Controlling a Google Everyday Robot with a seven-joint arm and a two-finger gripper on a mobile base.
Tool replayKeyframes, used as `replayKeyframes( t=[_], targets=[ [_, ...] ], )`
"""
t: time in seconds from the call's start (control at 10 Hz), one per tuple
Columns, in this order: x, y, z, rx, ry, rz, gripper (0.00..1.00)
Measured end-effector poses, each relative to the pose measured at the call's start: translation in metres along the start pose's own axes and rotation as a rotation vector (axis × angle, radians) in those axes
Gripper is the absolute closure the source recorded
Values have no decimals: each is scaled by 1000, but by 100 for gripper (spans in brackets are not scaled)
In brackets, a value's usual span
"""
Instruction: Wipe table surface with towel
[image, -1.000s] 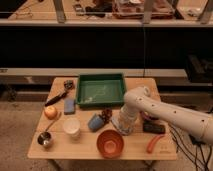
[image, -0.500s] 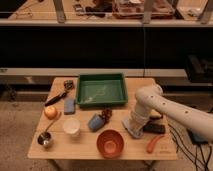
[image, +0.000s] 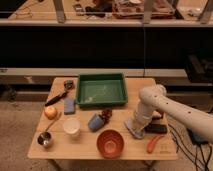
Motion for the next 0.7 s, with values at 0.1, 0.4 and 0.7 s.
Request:
replayKeyframes(
  t=[0.1, 0.4, 0.7],
  targets=[
    [-1, -1, 0, 0, 0, -2, 68],
    [-1, -1, 0, 0, 0, -1, 37],
    [-1, -1, 1, 0, -1, -2, 20]
  ],
)
